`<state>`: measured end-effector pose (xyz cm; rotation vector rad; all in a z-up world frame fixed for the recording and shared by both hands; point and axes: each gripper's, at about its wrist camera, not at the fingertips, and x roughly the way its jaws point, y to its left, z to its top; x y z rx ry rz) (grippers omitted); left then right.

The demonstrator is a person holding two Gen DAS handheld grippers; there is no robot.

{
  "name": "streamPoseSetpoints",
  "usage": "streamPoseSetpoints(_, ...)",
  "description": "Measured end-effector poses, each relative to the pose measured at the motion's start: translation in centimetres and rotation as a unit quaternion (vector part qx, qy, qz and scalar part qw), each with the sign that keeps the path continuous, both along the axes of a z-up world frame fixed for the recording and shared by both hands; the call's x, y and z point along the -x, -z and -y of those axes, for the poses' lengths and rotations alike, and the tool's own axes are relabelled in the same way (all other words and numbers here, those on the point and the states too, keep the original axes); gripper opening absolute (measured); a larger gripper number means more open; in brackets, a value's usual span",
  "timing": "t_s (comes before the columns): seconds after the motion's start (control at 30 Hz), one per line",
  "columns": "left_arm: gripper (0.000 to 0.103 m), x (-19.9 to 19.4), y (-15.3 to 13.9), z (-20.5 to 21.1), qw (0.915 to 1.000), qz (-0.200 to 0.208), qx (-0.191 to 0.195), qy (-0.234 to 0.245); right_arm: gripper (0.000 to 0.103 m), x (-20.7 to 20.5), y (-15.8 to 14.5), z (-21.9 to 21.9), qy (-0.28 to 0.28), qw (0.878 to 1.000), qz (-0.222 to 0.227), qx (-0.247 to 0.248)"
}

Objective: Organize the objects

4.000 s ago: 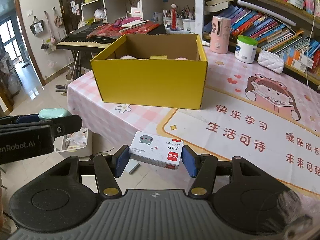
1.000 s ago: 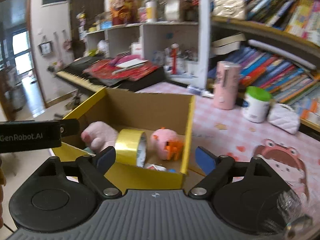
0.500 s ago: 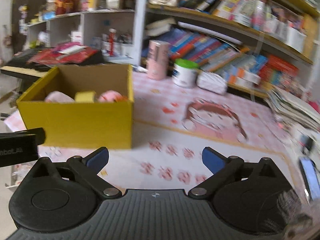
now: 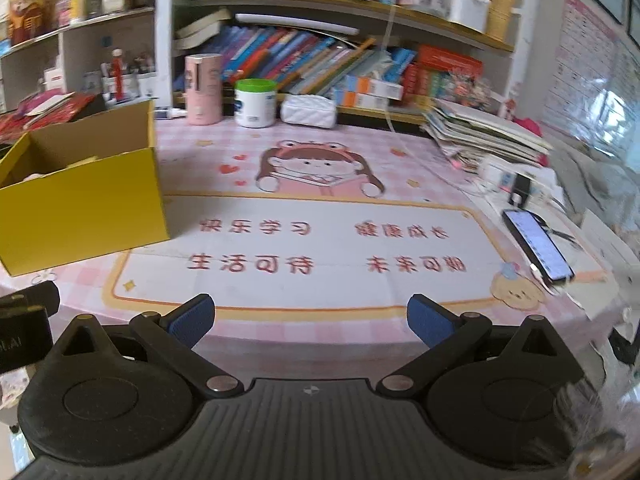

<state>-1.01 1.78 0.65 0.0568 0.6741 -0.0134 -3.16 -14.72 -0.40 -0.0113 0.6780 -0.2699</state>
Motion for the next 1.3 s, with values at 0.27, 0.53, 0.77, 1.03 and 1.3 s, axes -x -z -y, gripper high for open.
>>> streamPoseSetpoints(0.27, 0.103, 0.3, 0.0, 1.7, 0.9997, 0.002, -0.023, 0.002, 0.103, 0.5, 0.3, 0.5, 0.015, 1.0, -0.007, 0.005)
streamPoseSetpoints(0.53, 0.103, 0.5, -0.3, 2.2, 0.9997, 0.015, -0.018, 0.005, 0.103, 0.8, -0.1, 1.3, 0.024, 1.0, 0.0, -0.001)
streamPoseSetpoints(0.77, 0.103, 0.5, 0.0, 3.6, 0.9991, 0.009, -0.042, -0.001, 0.103, 1.1, 0.0, 1.9, 0.05, 0.999, -0.007, 0.006)
streamPoseSetpoints(1.03, 0.103, 0.6, 0.1, 4.1, 0.9988, 0.006, -0.049, -0.004, 0.103, 1.5, -0.1, 2.3, 0.058, 0.998, -0.005, 0.005)
streamPoseSetpoints(1.3, 0.103, 0.6, 0.2, 4.2, 0.9984, 0.006, -0.055, -0.006, 0.103, 1.5, 0.0, 2.4, 0.059, 0.998, -0.011, 0.004)
